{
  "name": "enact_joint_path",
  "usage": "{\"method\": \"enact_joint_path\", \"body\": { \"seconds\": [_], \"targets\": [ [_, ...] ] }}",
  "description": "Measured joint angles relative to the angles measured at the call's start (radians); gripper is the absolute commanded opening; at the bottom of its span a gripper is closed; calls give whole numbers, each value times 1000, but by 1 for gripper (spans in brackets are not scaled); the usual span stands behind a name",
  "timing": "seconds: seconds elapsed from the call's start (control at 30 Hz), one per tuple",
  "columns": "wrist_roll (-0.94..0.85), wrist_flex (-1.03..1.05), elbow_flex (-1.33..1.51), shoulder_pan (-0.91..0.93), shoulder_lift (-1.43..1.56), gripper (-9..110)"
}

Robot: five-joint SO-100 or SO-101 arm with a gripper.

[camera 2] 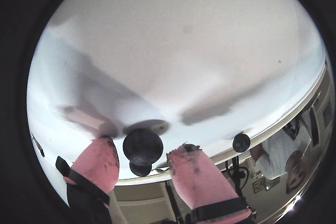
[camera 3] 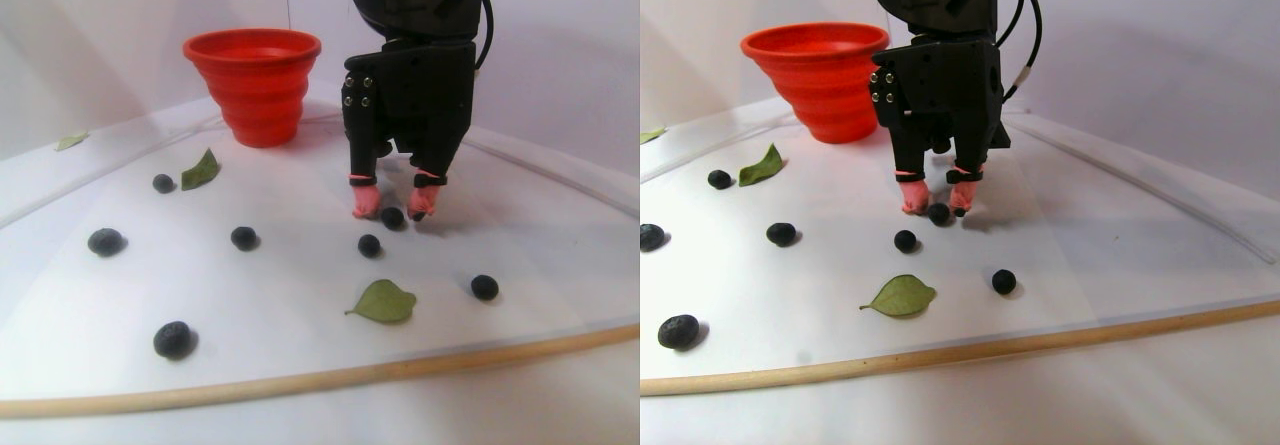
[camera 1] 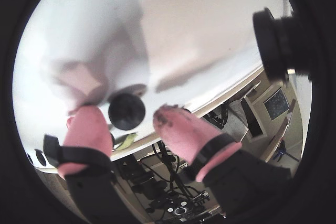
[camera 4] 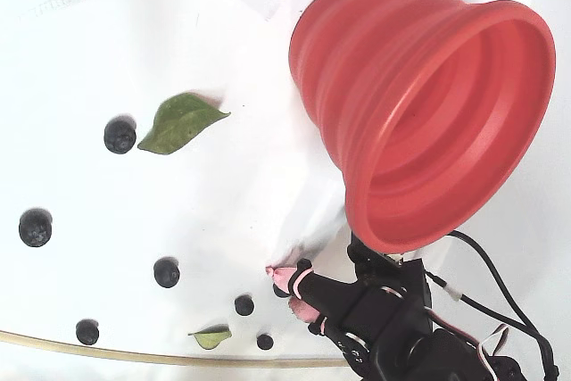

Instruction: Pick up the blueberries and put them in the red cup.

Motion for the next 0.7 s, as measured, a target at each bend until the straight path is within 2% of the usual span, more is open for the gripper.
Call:
{"method": "enact_joint_path", "body": {
  "seconds": [0.7],
  "targets": [
    [-25,-74,75,0,6,11]
  ]
}}
